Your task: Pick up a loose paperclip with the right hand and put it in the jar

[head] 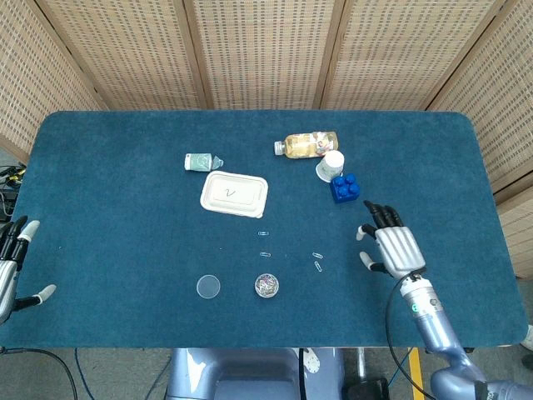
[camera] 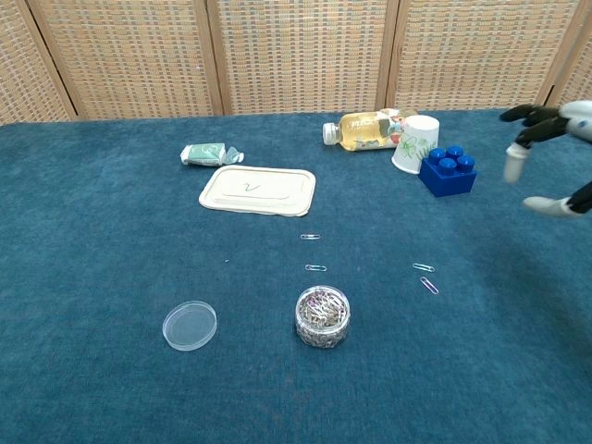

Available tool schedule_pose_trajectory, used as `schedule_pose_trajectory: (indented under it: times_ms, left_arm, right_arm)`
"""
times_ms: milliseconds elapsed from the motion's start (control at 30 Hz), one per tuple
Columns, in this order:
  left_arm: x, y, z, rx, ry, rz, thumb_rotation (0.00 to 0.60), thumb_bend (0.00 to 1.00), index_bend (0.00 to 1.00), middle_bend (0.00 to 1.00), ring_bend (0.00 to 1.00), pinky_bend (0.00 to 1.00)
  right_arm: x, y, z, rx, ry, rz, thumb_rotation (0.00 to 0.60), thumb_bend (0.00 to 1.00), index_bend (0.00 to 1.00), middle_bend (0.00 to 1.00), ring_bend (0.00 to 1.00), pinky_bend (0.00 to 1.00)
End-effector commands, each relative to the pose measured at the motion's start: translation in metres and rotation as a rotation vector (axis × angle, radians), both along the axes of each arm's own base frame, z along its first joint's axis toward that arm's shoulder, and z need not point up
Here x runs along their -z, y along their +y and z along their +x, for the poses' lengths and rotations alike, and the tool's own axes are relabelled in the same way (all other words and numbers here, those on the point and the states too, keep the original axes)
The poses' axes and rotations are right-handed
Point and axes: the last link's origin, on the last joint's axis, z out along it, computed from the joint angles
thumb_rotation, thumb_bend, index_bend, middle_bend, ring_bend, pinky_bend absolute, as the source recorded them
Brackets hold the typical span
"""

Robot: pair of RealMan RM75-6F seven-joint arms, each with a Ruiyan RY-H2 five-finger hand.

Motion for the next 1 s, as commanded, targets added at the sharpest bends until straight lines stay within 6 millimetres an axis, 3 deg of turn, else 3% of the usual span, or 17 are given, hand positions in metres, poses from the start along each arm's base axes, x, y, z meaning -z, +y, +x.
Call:
schedule_pose_trajectory:
  times_ms: [33,333,1000]
  left_arm:
    - [0.001,0.001,-0.001,-0.004,0.001,-0.001,0.600,0.00,0.00,0.00,0.00,0.00]
    - [0.001,0.002,-0.002,-0.007,0.003,-0.004,0.600,0.00,0.00,0.00,0.00,0.00]
    - [0.002,0.005,-0.003,-0.010,0.004,-0.011,0.600,0.00,0.00,0.00,0.00,0.00]
  right_arm:
    - [0.042,-0.012,0.015,0.018,0.036,0.092,0.600,0.38,0.44,0.00,0.00,0.00]
    - [0.079,-0.020,0.027,0.037,0.075,0.120,0.600,0.40,0.46,0.00,0.00,0.00]
    - [0.114,-0.020,0.032,-0.010,0.171,0.120,0.600,0.40,0.48,0.00,0.00,0.00]
